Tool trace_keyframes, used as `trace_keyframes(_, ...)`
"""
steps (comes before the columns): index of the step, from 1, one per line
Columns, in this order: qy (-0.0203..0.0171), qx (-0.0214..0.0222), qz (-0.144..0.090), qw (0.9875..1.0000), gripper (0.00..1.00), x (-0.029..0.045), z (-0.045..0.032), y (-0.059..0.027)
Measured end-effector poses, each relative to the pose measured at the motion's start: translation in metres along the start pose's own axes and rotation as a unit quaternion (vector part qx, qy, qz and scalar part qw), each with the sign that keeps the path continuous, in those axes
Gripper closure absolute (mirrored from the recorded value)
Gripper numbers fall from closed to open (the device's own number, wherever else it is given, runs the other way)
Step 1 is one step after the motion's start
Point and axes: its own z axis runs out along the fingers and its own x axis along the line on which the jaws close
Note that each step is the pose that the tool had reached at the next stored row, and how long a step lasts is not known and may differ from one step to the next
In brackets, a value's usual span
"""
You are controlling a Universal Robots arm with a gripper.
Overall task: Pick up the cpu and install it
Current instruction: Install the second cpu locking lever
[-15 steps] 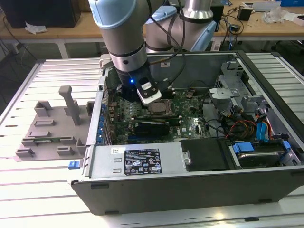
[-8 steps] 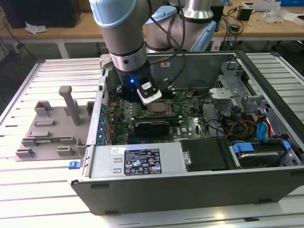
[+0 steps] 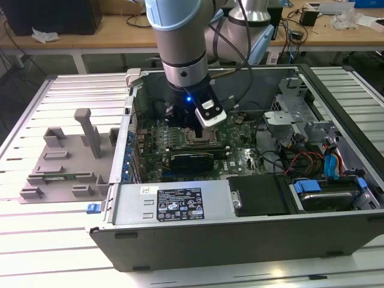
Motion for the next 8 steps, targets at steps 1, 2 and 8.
trace_keyframes(1, -0.0001, 0.0009, 0.000, 1.0000, 0.89, -0.0006, 0.0004, 0.0016)
trace_keyframes(2, -0.0003, 0.0026, 0.000, 1.0000, 0.89, -0.0016, 0.0009, 0.0042)
trace_keyframes(8, -0.0009, 0.0112, -0.002, 0.9999, 0.89, -0.0025, 0.0054, 0.0240)
